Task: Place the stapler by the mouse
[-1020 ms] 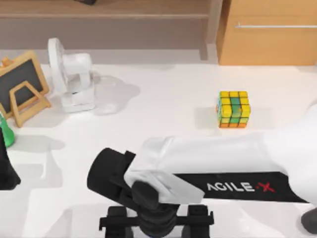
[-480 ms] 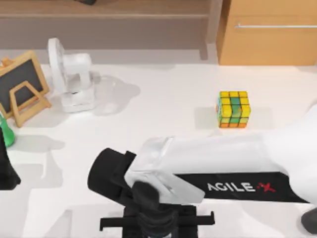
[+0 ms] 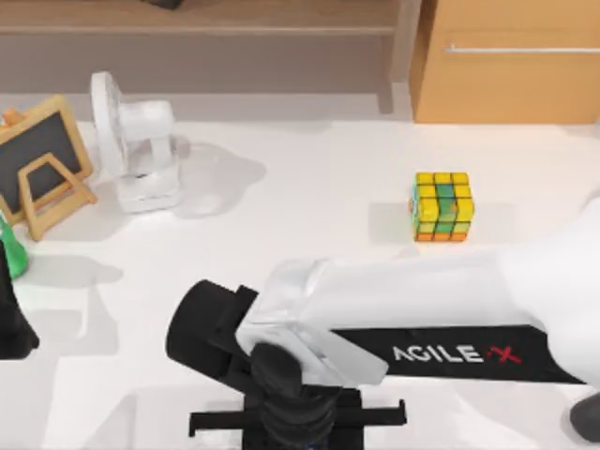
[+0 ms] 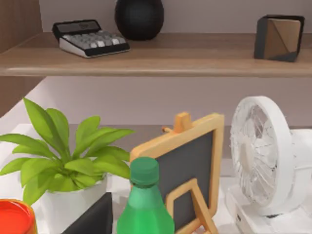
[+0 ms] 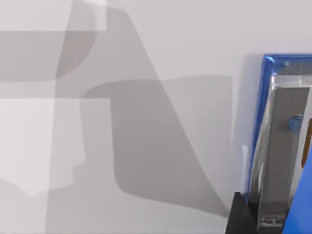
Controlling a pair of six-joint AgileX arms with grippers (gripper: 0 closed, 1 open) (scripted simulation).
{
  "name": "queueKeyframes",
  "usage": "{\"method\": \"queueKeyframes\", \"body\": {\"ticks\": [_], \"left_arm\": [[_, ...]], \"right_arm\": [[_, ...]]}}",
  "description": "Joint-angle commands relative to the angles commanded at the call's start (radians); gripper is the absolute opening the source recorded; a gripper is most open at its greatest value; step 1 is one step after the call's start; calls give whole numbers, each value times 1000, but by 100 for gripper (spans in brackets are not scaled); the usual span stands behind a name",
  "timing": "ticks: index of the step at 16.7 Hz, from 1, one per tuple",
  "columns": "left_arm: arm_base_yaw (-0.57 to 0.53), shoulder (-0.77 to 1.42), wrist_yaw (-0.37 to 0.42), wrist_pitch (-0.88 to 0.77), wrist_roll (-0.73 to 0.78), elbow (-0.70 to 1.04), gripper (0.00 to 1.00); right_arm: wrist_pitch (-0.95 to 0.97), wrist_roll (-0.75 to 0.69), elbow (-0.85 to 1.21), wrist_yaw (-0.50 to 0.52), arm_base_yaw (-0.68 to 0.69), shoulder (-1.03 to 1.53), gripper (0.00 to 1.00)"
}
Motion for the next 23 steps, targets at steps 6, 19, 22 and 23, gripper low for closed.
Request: {"method": "queueKeyframes", "body": {"ticks": [6, 19, 22, 23], "left_arm": [[0, 0, 0, 0, 0, 0, 100], [0, 0, 0, 0, 0, 0, 100], [0, 0, 0, 0, 0, 0, 100], [0, 0, 0, 0, 0, 0, 100]], "right_arm": [[-86, -10, 39, 7, -3, -50, 0], [-135, -203, 119, -10, -232, -173, 0], [-131, -401, 120, -25, -465, -220, 0], [-128, -474, 113, -29, -545, -227, 0]]}}
